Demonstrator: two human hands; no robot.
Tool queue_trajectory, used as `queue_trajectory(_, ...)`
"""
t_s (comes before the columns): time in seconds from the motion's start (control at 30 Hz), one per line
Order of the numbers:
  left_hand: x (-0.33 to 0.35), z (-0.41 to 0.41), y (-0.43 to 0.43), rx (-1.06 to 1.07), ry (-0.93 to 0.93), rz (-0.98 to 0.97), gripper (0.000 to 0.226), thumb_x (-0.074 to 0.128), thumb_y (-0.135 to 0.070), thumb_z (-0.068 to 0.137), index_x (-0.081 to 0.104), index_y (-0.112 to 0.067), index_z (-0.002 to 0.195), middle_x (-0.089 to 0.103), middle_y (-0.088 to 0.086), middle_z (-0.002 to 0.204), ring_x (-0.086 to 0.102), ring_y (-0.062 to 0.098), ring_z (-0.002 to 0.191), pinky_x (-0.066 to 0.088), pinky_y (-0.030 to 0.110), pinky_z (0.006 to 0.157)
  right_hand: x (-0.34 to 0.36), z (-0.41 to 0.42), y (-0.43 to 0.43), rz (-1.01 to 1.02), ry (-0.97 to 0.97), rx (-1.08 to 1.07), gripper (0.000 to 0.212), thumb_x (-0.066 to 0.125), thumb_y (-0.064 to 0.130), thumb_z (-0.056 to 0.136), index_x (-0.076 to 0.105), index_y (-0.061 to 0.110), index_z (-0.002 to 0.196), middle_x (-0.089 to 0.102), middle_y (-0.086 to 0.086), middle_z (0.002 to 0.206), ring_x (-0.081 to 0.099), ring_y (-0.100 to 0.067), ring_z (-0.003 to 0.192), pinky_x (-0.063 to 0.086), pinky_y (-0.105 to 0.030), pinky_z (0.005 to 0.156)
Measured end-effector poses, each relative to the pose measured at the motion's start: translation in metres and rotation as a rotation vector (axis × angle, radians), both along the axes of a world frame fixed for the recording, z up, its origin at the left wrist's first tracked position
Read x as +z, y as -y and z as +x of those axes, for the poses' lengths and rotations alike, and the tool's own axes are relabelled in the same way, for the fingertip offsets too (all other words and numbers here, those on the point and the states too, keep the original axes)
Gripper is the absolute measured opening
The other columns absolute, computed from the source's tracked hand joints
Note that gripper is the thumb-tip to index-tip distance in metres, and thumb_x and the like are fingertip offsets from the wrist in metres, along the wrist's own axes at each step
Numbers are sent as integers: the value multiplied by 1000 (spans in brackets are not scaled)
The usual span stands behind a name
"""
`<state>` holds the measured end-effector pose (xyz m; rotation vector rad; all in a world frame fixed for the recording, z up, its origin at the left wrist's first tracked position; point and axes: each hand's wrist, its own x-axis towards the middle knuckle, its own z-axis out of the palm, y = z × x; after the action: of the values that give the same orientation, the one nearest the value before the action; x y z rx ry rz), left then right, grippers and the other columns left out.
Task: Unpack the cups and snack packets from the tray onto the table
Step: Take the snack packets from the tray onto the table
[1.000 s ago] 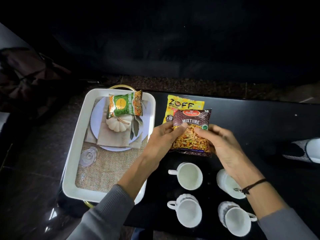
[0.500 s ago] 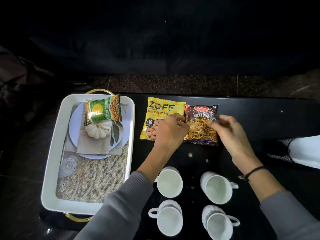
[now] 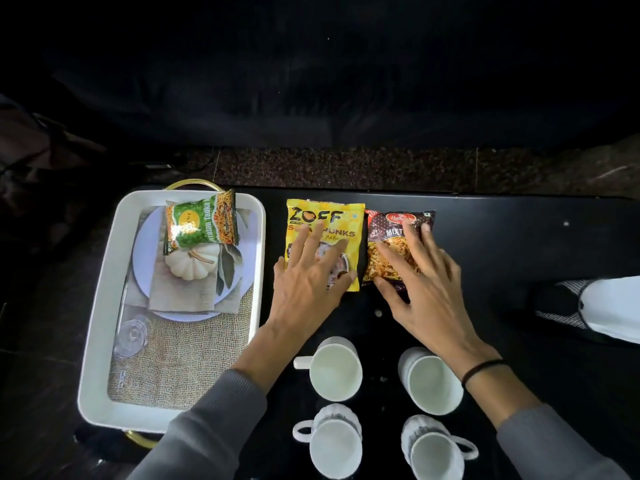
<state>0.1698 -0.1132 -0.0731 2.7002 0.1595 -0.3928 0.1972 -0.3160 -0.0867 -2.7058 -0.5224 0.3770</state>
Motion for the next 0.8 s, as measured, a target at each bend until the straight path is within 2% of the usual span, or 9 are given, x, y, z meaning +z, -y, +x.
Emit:
queue_trajectory(0.1,0,2,8,41,-46,10,59,51,-55,98,37,-37,152,12,1,169,3,23,156,31,63,113,0,3,-1,-12,-6,-10,58,59,45,98,44,35,153,9,-4,172,6,-31,159,23,-56,119)
queue_trajectory(0.2,1,2,11,48,-22,3,57,54,-50,98,39,-35,151,13,2,169,3,22,156,17,66,118,8,6,-4,-8,-33,-30,58,63,44,95,47,36,150,13,-1,172,7,-31,158,21,-57,118)
queue_trajectory(0.27,2,0,10,59,-2,-4,56,54,-48,99,40,-33,151,15,3,168,3,21,156,12,65,119,16,5,-9,2,-31,-33,55,64,42,94,51,34,147,19,-1,170,11,-30,158,22,-57,117)
queue_trajectory(0.43,14,-6,-4,80,61,-21,57,52,-46,99,41,-28,151,19,1,168,8,19,156,18,61,120,40,6,-39,51,10,18,50,65,41,95,56,32,142,31,0,166,22,-26,154,24,-54,117)
queue_trajectory(0.57,23,-13,-38,168,132,-56,52,58,-40,97,49,-22,145,31,4,163,19,21,154,23,59,118,51,9,-85,90,-31,82,49,64,37,95,56,27,142,32,3,165,22,-22,153,26,-52,117)
queue_trajectory(0.67,21,-21,-76,261,194,-73,46,63,-37,93,57,-18,135,46,7,152,37,28,145,38,51,109,51,12,-127,147,-57,129,49,67,31,93,58,20,140,38,1,162,29,-19,150,30,-47,116)
queue_trajectory(0.73,17,-30,-104,340,231,-120,37,67,-29,90,62,-15,124,56,7,136,52,30,126,46,44,96,50,14,-161,164,-96,157,53,67,36,95,55,19,143,37,1,162,30,-19,150,30,-43,119)
queue_trajectory(0.8,17,-38,-128,485,230,-216,27,70,-21,89,63,-13,114,60,6,118,56,27,108,42,31,82,49,19,-192,182,-142,205,60,67,42,95,50,18,147,33,0,164,28,-20,151,28,-41,121)
